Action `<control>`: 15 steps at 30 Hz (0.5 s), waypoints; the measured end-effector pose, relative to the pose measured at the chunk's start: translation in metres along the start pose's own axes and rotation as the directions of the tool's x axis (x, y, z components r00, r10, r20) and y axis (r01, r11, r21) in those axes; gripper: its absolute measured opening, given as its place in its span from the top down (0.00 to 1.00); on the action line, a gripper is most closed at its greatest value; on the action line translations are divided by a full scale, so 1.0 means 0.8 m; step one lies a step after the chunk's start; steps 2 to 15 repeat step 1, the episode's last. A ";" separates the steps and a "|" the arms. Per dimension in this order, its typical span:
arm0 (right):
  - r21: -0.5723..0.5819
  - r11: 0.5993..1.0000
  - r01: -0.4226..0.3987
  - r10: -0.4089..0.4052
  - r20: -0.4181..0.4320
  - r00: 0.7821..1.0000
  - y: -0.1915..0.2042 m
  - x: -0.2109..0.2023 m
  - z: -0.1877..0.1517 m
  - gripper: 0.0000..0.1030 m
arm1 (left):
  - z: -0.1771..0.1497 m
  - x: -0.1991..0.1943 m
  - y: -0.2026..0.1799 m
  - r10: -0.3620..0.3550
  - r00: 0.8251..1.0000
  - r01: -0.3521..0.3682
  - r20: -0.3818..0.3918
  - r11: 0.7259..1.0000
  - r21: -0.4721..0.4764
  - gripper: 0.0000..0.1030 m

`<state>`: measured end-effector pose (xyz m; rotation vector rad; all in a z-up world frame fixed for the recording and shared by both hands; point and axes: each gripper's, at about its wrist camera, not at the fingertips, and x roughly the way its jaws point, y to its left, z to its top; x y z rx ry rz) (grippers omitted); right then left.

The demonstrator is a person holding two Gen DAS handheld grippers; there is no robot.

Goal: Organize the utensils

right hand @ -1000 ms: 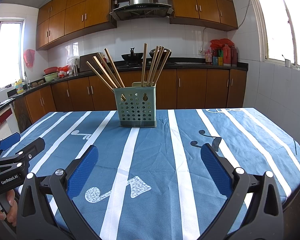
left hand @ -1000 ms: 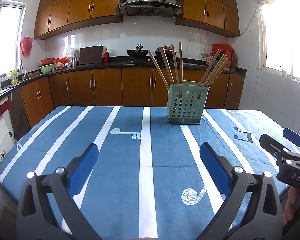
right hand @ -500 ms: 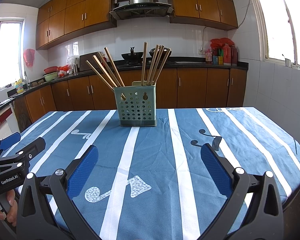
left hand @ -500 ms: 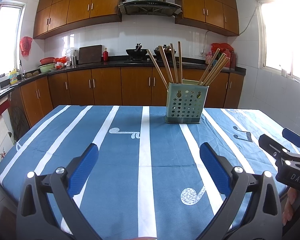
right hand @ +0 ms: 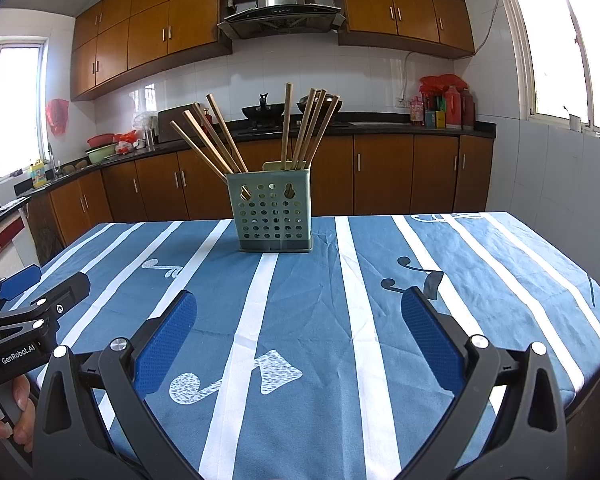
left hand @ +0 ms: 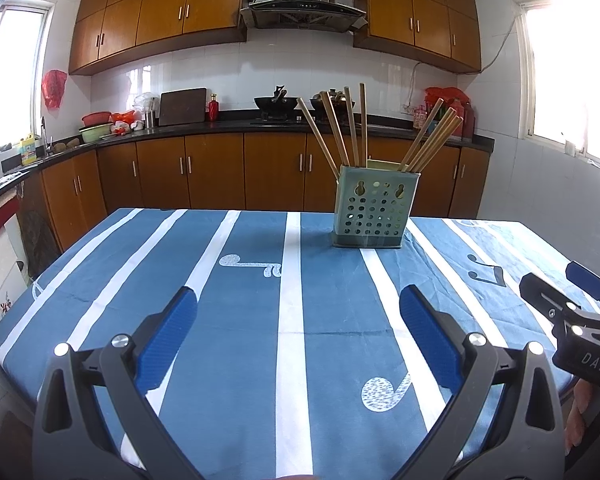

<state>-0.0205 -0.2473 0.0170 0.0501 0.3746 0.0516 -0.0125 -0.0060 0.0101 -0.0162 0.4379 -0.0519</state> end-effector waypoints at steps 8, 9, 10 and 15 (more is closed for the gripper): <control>0.000 1.000 0.000 0.000 0.000 1.000 0.000 0.000 0.000 0.02 | 0.001 0.001 0.000 0.000 1.000 0.000 0.001 1.000 0.001 0.04; 0.000 1.000 0.000 0.000 0.000 1.000 0.000 0.000 0.000 0.02 | 0.001 0.001 0.000 0.000 1.000 0.000 0.001 1.000 0.001 0.04; 0.000 1.000 0.000 0.000 0.000 1.000 0.000 0.000 0.000 0.02 | 0.001 0.001 0.000 0.000 1.000 0.000 0.001 1.000 0.001 0.04; 0.000 1.000 0.000 0.000 0.000 1.000 0.000 0.000 0.000 0.02 | 0.001 0.001 0.000 0.000 1.000 0.000 0.001 1.000 0.001 0.04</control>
